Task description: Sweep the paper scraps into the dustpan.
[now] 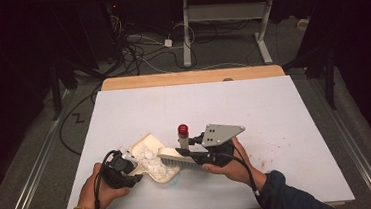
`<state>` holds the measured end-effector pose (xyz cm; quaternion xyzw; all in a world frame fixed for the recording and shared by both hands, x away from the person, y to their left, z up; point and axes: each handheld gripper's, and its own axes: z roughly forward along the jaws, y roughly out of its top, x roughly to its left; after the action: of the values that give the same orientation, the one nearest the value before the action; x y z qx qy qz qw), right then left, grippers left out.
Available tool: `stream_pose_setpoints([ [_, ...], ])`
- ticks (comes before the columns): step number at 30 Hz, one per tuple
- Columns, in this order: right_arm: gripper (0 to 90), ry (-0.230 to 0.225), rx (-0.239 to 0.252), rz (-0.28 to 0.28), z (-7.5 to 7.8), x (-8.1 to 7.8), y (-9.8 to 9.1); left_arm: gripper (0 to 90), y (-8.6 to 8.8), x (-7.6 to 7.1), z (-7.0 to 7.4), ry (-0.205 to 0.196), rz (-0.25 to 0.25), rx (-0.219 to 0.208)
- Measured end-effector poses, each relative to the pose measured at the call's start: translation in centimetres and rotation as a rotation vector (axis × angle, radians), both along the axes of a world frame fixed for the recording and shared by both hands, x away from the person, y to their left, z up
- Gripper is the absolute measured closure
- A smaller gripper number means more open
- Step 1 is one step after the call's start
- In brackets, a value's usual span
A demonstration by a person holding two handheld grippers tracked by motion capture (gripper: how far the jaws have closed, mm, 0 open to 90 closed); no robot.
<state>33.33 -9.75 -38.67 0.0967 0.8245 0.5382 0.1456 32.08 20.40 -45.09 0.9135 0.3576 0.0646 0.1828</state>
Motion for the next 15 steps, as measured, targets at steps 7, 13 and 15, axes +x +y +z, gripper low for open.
stream_pose_setpoints([
  [7, 70.5, -0.014, 0.031, -0.043, 1.3, 0.3, -1.9, 63.1, 0.1, -0.1, 0.0, 0.001, 0.008, -0.002],
  [13, 70.6, -0.01, 0.028, -0.073, 1.9, 0.6, -4.2, 63.1, 0.1, 0.0, -0.1, 0.002, 0.01, -0.004],
  [15, 70.5, -0.011, 0.028, -0.088, 1.9, 0.7, -5.0, 63.1, 0.1, 0.0, -0.1, 0.0, 0.011, -0.004],
])
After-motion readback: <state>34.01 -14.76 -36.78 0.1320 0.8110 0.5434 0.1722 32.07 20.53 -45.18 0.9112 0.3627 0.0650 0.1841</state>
